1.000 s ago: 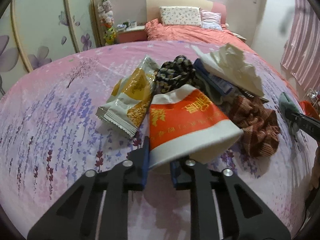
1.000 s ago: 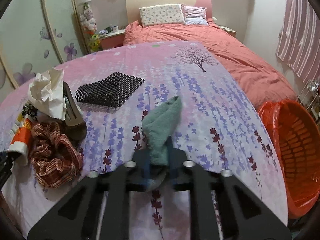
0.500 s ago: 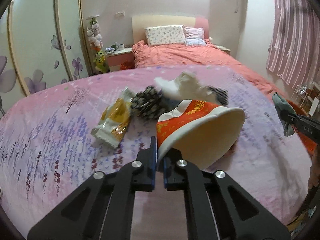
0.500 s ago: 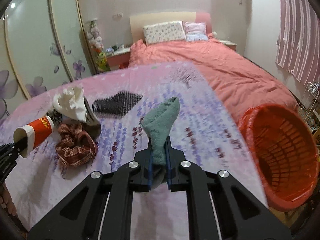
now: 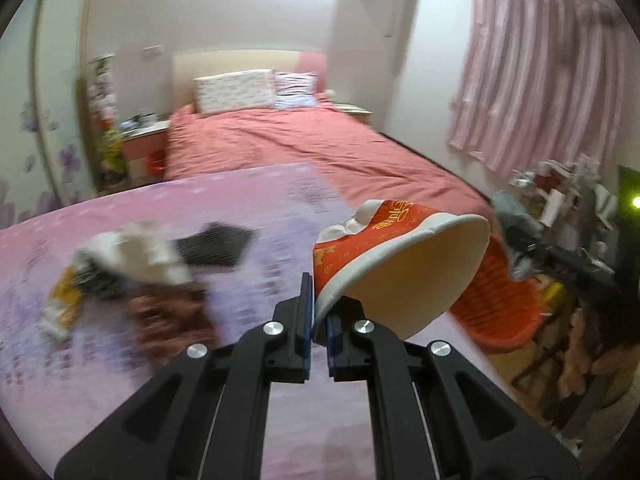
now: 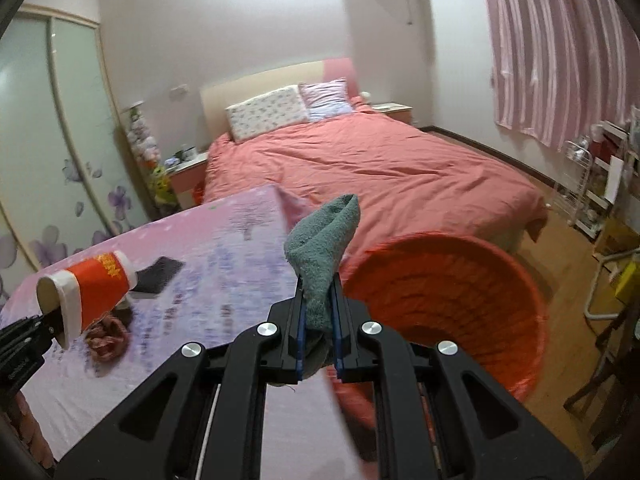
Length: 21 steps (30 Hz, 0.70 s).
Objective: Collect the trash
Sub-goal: 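Carry the towel and paper cup to the orange basket and release both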
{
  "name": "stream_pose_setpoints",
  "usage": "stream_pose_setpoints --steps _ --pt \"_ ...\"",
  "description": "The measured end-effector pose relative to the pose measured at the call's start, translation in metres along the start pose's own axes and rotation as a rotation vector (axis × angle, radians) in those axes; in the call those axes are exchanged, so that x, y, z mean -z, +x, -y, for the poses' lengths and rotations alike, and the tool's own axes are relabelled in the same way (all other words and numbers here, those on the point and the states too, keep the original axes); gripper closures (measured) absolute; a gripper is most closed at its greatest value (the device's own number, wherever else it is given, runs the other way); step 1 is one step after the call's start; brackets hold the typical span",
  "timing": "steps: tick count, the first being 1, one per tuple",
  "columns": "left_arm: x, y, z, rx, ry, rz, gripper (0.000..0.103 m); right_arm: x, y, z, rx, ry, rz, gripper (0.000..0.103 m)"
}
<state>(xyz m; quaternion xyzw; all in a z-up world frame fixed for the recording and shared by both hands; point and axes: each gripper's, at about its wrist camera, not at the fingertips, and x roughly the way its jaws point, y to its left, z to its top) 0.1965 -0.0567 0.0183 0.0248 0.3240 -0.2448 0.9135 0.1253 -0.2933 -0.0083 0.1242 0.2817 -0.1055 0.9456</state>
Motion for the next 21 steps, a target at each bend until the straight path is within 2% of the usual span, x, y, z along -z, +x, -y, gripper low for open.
stream_pose_setpoints --steps 10,15,17,19,20,21 --pt "-0.019 0.075 0.107 0.157 0.077 -0.051 0.096 -0.008 0.018 0.071 0.022 0.100 -0.003 0.093" --pt "-0.023 0.116 0.136 0.194 0.092 -0.092 0.096 -0.011 0.029 0.095 0.021 0.152 -0.013 0.092" --pt "-0.020 0.131 0.141 0.190 0.093 -0.110 0.090 -0.010 0.038 0.101 0.009 0.171 -0.031 0.091" --pt "-0.018 0.145 0.145 0.186 0.094 -0.130 0.070 -0.008 0.043 0.108 0.005 0.182 -0.046 0.088" --pt "-0.016 0.147 0.142 0.182 0.095 -0.134 0.064 -0.007 0.047 0.109 0.006 0.185 -0.054 0.086" --pt "-0.015 0.150 0.143 0.178 0.096 -0.137 0.064 -0.005 0.050 0.108 0.003 0.187 -0.059 0.079"
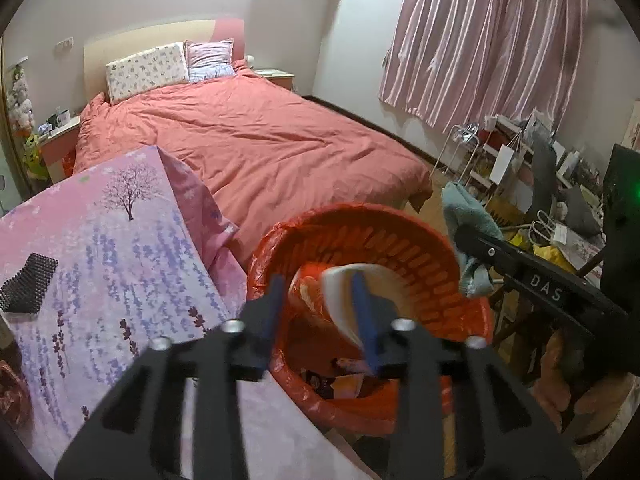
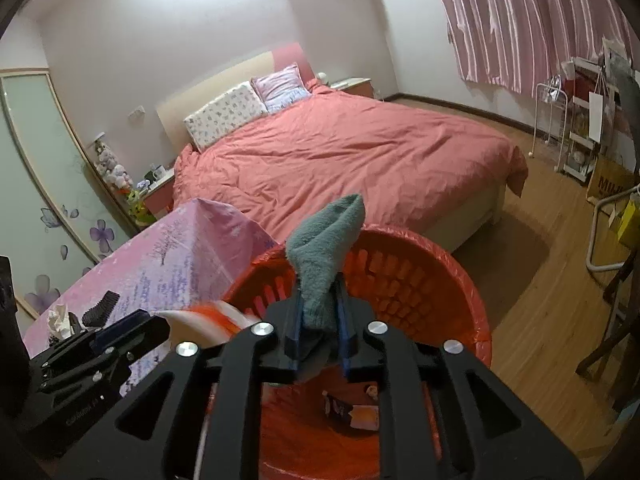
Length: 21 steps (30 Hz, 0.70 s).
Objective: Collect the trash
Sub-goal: 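Carry the towel and paper cup to the orange basket and release both, then grasp the brown plaid scrunchie with the right tool while the left tool grasps the snack wrapper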
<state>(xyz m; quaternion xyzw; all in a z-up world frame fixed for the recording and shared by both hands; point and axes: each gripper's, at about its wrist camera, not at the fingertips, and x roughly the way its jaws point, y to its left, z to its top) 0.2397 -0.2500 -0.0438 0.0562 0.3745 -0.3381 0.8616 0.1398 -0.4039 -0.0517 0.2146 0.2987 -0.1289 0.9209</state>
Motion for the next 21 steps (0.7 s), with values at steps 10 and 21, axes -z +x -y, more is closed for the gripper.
stream_pose_setpoints --steps 10,21 --pt "0.013 -0.011 -0.031 -0.079 0.009 -0.013 0.046 0.009 -0.001 -0.012 0.015 -0.035 -0.012 0.046" --pt "0.059 -0.104 -0.132 -0.270 -0.043 0.030 0.036 0.033 -0.002 -0.093 -0.055 -0.166 -0.056 0.044"
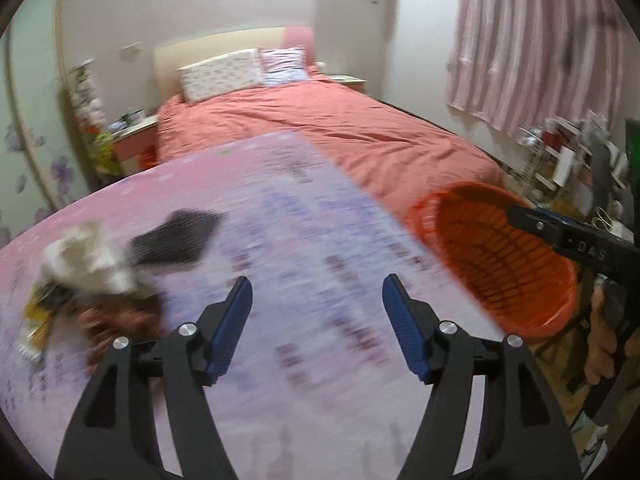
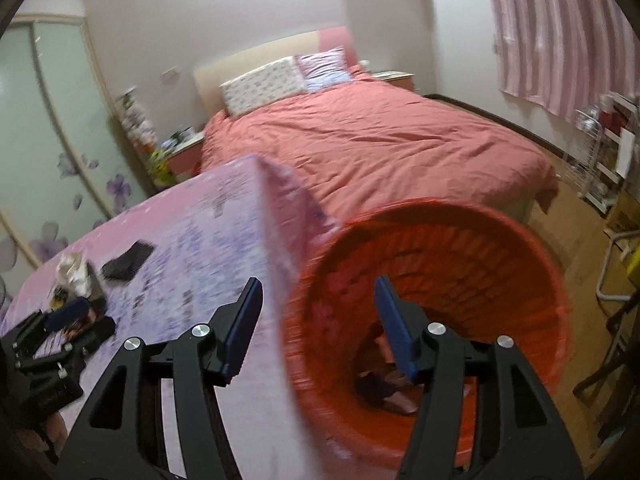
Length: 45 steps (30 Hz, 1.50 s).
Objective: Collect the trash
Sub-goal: 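Grasp the brown plaid scrunchie with the right tool while the left tool grasps the snack wrapper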
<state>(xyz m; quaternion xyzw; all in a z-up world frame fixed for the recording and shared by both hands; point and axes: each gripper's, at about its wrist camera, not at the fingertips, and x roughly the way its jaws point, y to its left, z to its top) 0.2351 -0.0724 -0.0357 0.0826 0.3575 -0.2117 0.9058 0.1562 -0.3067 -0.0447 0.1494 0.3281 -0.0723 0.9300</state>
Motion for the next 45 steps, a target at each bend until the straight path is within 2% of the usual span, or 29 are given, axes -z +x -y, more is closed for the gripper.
stream_pose_setpoints --steps 10,13,16,17,18,21,25,26,27,29,30,32,39,43,45 --pt "0.046 -0.040 -0.168 -0.263 -0.211 -0.018 0.032 0.025 0.029 -0.132 -0.172 -0.174 -0.098 0.043" --pt "0.056 -0.051 -0.214 -0.319 -0.288 -0.018 0.030 0.036 0.041 -0.177 -0.232 -0.223 -0.131 0.030" --pt "0.065 -0.059 -0.243 -0.356 -0.330 -0.016 0.025 0.048 0.049 -0.218 -0.286 -0.278 -0.161 0.026" --pt "0.067 -0.059 -0.250 -0.367 -0.340 -0.016 0.023 0.052 0.053 -0.232 -0.299 -0.303 -0.170 0.021" --pt "0.068 -0.059 -0.256 -0.374 -0.347 -0.018 0.023 0.056 0.054 -0.242 -0.302 -0.322 -0.173 0.018" --pt "0.071 -0.057 -0.274 -0.395 -0.358 -0.026 0.019 0.063 0.070 -0.272 -0.271 -0.385 -0.194 0.017" --pt "0.066 -0.043 -0.284 -0.406 -0.361 -0.035 0.013 0.066 0.087 -0.286 -0.255 -0.384 -0.237 0.019" --pt "0.065 -0.039 -0.288 -0.409 -0.357 -0.038 0.012 0.067 0.090 -0.287 -0.252 -0.386 -0.245 0.029" --pt "0.063 -0.035 -0.290 -0.411 -0.352 -0.041 0.012 0.069 0.092 -0.289 -0.245 -0.390 -0.250 0.035" --pt "0.057 -0.025 -0.293 -0.417 -0.337 -0.051 0.012 0.070 0.087 -0.289 -0.271 -0.398 -0.243 0.060" --pt "0.055 -0.021 -0.295 -0.419 -0.330 -0.055 0.012 0.072 0.084 -0.288 -0.281 -0.407 -0.243 0.069" --pt "0.049 -0.011 -0.296 -0.428 -0.303 -0.069 0.012 0.074 0.078 -0.284 -0.288 -0.420 -0.235 0.078" --pt "0.041 0.015 -0.310 -0.446 -0.285 -0.121 0.013 0.079 0.055 -0.244 -0.234 -0.409 -0.213 0.079" --pt "0.041 0.029 -0.323 -0.404 -0.324 -0.178 0.030 0.071 0.053 -0.215 -0.153 -0.374 -0.194 0.079" --pt "0.042 0.030 -0.330 -0.370 -0.355 -0.171 0.039 0.065 0.056 -0.202 -0.118 -0.340 -0.191 0.079"
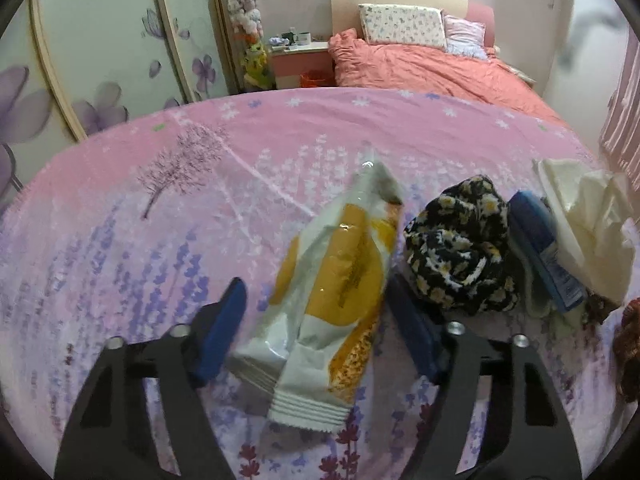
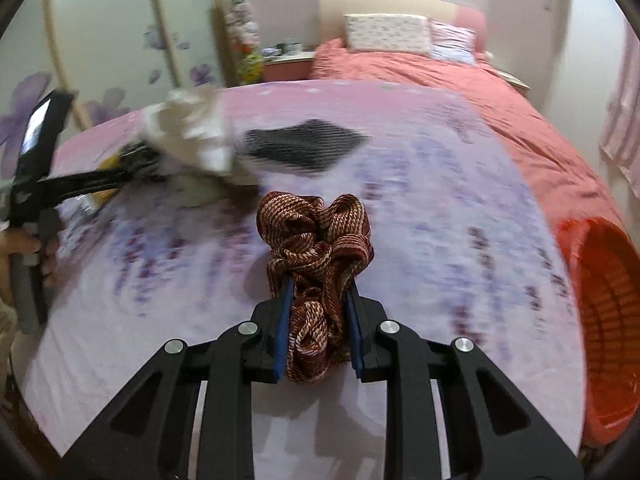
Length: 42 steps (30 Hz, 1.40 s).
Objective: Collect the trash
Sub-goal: 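Grasp the brown plaid scrunchie with the right tool while the left tool grasps the snack wrapper, then lift the scrunchie and wrapper toward the orange basket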
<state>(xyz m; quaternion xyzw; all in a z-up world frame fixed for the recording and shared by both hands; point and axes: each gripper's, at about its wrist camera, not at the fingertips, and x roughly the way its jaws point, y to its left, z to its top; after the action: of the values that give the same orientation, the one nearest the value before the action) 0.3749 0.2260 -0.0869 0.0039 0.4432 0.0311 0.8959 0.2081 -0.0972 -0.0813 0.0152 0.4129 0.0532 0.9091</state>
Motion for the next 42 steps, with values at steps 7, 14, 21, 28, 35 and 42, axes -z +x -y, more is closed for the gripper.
stream_pose_setpoints --steps 7,14,21,28,35,42 --pt "0.023 -0.018 -0.003 0.025 -0.010 0.003 0.052 -0.008 0.008 0.042 0.067 0.127 0.012 0.079" --pt "0.054 -0.038 0.014 0.051 0.054 0.009 0.051 -0.006 0.011 0.044 0.073 0.149 0.006 0.076" --pt "0.055 -0.037 0.015 0.037 0.041 0.007 0.049 -0.006 0.012 0.050 0.069 0.156 -0.004 0.074" --pt "0.054 -0.035 0.017 0.025 0.030 0.006 0.049 -0.006 0.012 0.052 0.049 0.170 -0.002 0.074" --pt "0.054 -0.036 0.017 0.026 0.027 0.006 0.049 -0.007 0.013 0.055 0.055 0.163 -0.004 0.074" --pt "0.054 -0.036 0.017 0.025 0.027 0.005 0.049 -0.007 0.013 0.055 0.054 0.163 -0.004 0.074"
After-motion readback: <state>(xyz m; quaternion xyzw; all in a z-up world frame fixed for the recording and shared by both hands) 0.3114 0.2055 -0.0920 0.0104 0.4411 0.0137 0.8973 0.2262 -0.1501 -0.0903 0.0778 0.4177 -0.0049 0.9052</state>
